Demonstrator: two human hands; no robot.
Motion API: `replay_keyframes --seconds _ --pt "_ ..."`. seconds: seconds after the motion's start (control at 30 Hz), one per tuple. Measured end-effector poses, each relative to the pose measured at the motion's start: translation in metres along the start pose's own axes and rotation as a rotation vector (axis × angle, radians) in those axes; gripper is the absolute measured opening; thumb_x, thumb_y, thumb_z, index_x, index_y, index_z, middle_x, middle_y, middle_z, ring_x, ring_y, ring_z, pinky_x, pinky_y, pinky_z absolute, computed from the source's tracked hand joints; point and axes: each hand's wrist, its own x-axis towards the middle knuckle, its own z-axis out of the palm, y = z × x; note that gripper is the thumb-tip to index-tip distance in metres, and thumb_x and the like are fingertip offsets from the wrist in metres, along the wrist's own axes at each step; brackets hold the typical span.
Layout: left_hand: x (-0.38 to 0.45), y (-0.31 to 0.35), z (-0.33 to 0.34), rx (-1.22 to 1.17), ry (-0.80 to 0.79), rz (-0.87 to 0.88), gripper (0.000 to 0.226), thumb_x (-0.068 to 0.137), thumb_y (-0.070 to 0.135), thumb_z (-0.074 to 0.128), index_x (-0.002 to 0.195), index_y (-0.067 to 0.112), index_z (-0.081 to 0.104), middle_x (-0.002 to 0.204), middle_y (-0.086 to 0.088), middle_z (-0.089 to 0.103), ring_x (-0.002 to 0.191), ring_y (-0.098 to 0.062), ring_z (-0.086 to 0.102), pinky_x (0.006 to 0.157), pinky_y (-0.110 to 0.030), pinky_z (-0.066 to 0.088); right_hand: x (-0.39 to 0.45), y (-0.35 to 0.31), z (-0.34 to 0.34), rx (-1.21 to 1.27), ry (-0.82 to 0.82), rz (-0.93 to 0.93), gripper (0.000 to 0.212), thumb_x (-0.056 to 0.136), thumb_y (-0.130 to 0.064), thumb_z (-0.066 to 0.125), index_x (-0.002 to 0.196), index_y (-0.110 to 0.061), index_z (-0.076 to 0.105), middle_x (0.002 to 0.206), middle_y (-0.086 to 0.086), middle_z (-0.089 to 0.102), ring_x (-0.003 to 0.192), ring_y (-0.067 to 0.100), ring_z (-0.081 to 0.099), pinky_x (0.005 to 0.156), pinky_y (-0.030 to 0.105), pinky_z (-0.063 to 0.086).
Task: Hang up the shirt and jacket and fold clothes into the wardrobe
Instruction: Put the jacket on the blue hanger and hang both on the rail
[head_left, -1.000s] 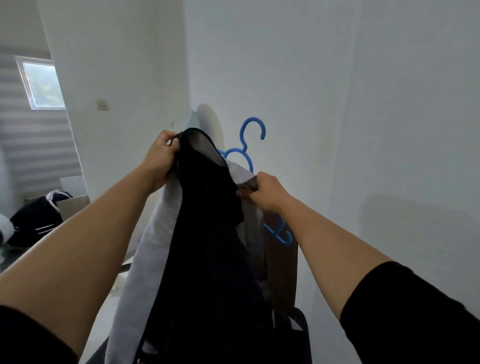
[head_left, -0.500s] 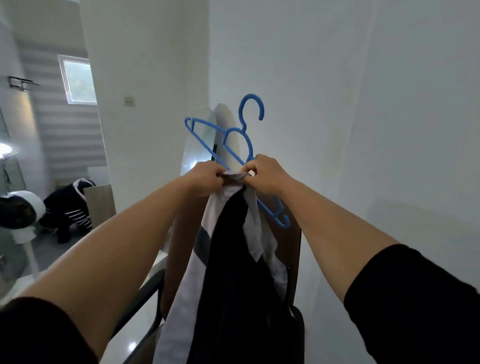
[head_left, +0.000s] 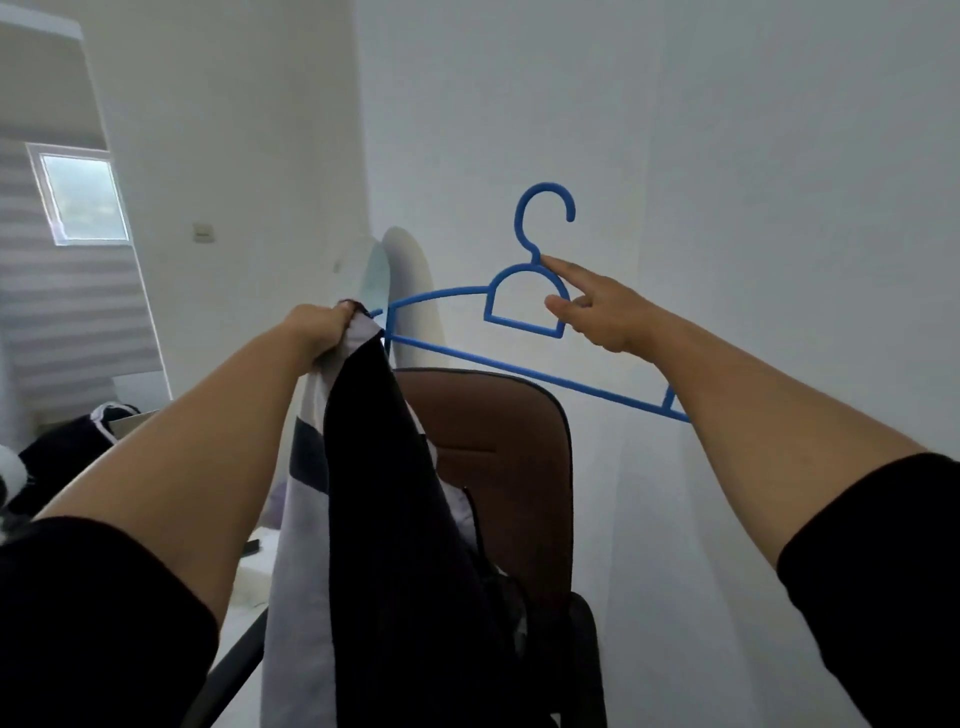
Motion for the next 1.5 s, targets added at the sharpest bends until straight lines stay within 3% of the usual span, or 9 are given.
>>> replay_keyframes --seconds 0.17,0.33,0.7,0.9,1.03,1.17,1.27,1.37,1.5 --pt "-0.002 -0.006 -0.016 0.054 -0.082 0.082 0.051 0.100 0.032 0.039 0.128 -0.009 0.048 0.138 -0.024 0.045 0.125 -0.036 0.045 0.105 -0.037 0.037 -0.023 -0.016 -0.004 -0.043 -0.002 0.085 0.047 0.101 -0.027 0.038 0.143 -0.045 0.027 0.118 -0.005 0.043 0.072 0.005 0.043 0.062 0.018 0.036" --pt "-0.006 -0.020 -0.036 0.080 -0.128 0.201 0.045 0.100 0.033 0.040 0.130 0.002 0.054 0.138 -0.020 0.046 0.125 -0.035 0.045 0.104 -0.034 0.034 -0.049 -0.033 0.010 -0.027 0.038 0.191 0.045 0.101 -0.027 0.039 0.141 -0.046 0.032 0.075 -0.006 0.042 0.058 0.010 0.036 0.049 0.019 0.035" --pt "-0.020 -0.039 -0.053 0.103 -0.248 0.319 0.041 0.100 0.031 0.040 0.129 0.006 0.055 0.134 -0.021 0.051 0.122 -0.036 0.047 0.102 -0.035 0.036 -0.100 -0.081 0.015 -0.038 0.086 0.315 0.046 0.101 -0.026 0.040 0.141 -0.047 0.032 0.070 0.004 0.038 0.057 0.014 0.030 0.046 0.020 0.032" --pt "-0.048 -0.013 -0.048 0.018 -0.402 0.472 0.039 0.100 0.032 0.039 0.129 0.010 0.055 0.131 -0.014 0.054 0.120 -0.030 0.049 0.104 -0.033 0.035 -0.093 -0.111 0.044 -0.081 0.096 0.253 0.047 0.101 -0.025 0.041 0.142 -0.045 0.032 0.114 0.001 0.054 0.069 0.008 0.044 0.067 0.024 0.042" --pt "-0.061 0.006 -0.048 -0.021 -0.420 0.606 0.038 0.101 0.033 0.037 0.122 0.011 0.060 0.110 -0.006 0.056 0.101 -0.020 0.049 0.089 -0.025 0.035 -0.090 -0.118 0.061 -0.068 0.148 0.162 0.047 0.101 -0.020 0.041 0.144 -0.038 0.033 0.150 -0.008 0.036 0.124 0.021 0.048 0.105 0.036 0.035" --pt "-0.060 0.022 -0.053 -0.037 -0.265 0.751 0.033 0.100 0.034 0.037 0.097 0.014 0.064 0.099 -0.012 0.061 0.094 -0.025 0.054 0.082 -0.030 0.039 -0.087 -0.121 0.078 0.109 0.352 0.104 0.047 0.100 -0.016 0.042 0.144 -0.033 0.036 0.121 -0.014 0.058 0.092 0.001 0.058 0.101 0.028 0.040" --pt "-0.060 0.045 -0.063 0.083 -0.059 0.947 0.030 0.100 0.035 0.035 0.089 0.017 0.056 0.094 -0.012 0.055 0.100 -0.028 0.050 0.082 -0.035 0.033 -0.076 -0.126 0.094 0.257 0.557 0.080 0.048 0.099 -0.013 0.045 0.142 -0.032 0.039 0.067 -0.022 0.039 0.047 -0.004 0.044 0.065 0.009 0.040" --pt "-0.067 0.073 -0.075 0.339 -0.054 1.076 0.034 0.094 0.053 0.034 0.119 0.038 0.052 0.102 -0.002 0.044 0.112 -0.022 0.038 0.096 -0.045 0.032 -0.060 -0.137 0.107 0.415 0.664 0.038 0.049 0.098 -0.014 0.046 0.142 -0.034 0.038 0.063 -0.013 0.036 0.052 0.000 0.042 0.070 0.013 0.043" --pt "-0.070 0.098 -0.081 0.591 -0.041 1.079 0.044 0.079 0.067 0.050 0.106 0.032 0.053 0.098 0.000 0.040 0.116 -0.025 0.034 0.086 -0.045 0.034 -0.045 -0.141 0.110 0.501 0.702 0.006 0.049 0.098 -0.016 0.047 0.144 -0.031 0.036 0.088 -0.005 0.056 0.069 0.005 0.053 0.089 0.021 0.049"
